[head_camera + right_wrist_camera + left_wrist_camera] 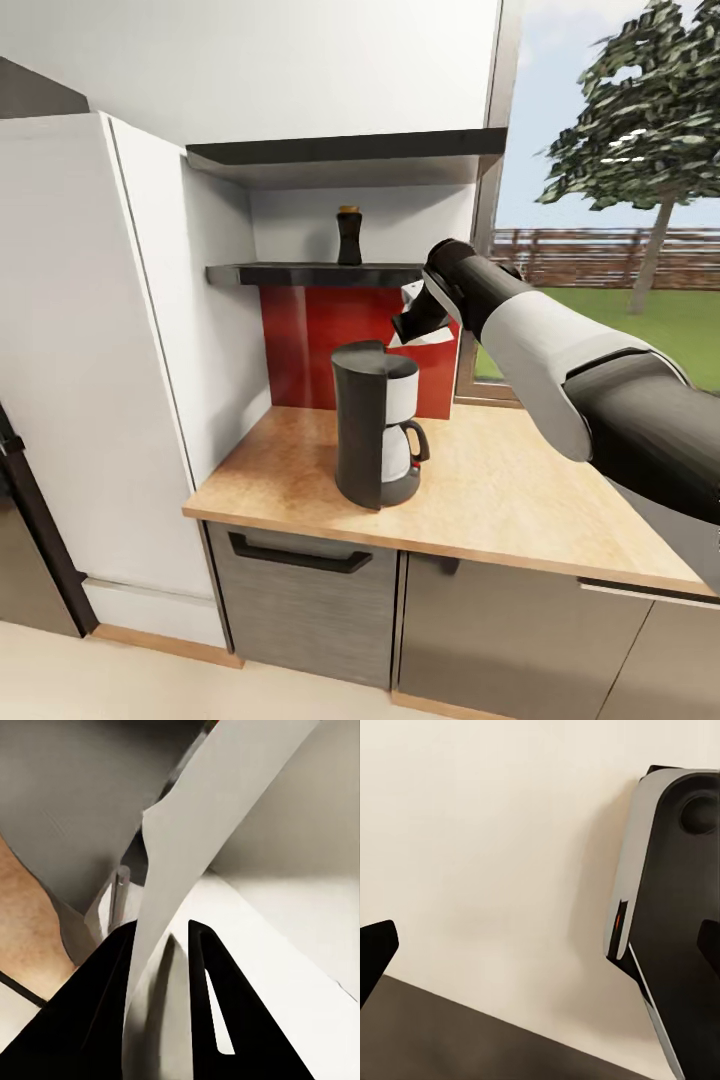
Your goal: Set up a coffee station on the kitchen countertop: keep the coffee maker on the countertop, move the bottle of coffee from the kitchen shelf to the counter next to the coffee maker, place a paper coffee filter on top of the coffee maker, put the saucer next to the coffee maker with the coffee cup on the saucer, and place the electric kettle next to the coffee maker.
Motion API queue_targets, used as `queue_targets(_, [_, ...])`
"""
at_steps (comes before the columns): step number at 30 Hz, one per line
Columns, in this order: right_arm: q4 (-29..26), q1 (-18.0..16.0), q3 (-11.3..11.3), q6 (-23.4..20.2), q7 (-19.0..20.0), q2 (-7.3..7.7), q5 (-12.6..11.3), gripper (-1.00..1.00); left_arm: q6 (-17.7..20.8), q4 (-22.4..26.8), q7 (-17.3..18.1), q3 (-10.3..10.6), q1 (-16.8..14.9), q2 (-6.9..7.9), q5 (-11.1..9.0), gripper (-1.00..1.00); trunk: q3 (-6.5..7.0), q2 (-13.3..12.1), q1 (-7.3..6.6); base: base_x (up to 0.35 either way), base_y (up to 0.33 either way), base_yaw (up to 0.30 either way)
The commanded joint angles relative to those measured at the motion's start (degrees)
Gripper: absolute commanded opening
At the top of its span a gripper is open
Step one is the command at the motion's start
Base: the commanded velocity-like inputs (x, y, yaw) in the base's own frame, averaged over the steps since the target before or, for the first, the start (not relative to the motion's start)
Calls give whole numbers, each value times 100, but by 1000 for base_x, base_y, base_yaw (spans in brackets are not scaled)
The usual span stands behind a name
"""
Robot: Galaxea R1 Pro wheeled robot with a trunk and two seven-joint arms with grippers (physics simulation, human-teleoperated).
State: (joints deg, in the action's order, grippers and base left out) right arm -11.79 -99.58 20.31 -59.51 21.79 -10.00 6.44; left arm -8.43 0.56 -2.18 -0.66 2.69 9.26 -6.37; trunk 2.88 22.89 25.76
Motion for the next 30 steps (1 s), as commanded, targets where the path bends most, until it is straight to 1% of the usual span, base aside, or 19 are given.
queue_targets(1, [79, 0, 145, -15, 55, 0, 137, -100, -10, 6, 0, 2, 4, -2, -48, 100, 0, 3, 2, 0, 0, 6])
queue_targets(2, [130, 0, 208, -13, 55, 0, 179, -100, -10, 5, 1, 2, 4, -2, -48, 100, 0, 3, 2, 0, 0, 5])
queue_targets(3, [266, 0, 353, -11, 54, 0, 276, -100, -9, 5, 4, 3, 4, -2, -49, 100, 0, 3, 2, 0, 0, 3])
queue_targets(7, [418, 0, 483, -8, 54, 0, 362, -100, -9, 5, 7, 4, 4, -3, -49, 100, 0, 3, 2, 0, 0, 1])
queue_targets(17, [458, 14, 525, -8, 62, 0, 384, -100, -2, -3, 7, -4, 4, 4, -53, 100, 0, 3, 2, 11, 0, 0])
queue_targets(24, [459, 26, 526, -8, 63, 0, 384, -100, 1, 4, 4, -2, 4, 6, -49, 100, 0, 3, 2, 194, 0, 0])
queue_targets(30, [459, 31, 526, -8, 63, 0, 384, -100, 9, 5, 5, -4, 4, 5, -49, 100, 0, 3, 2, 43, 0, 0])
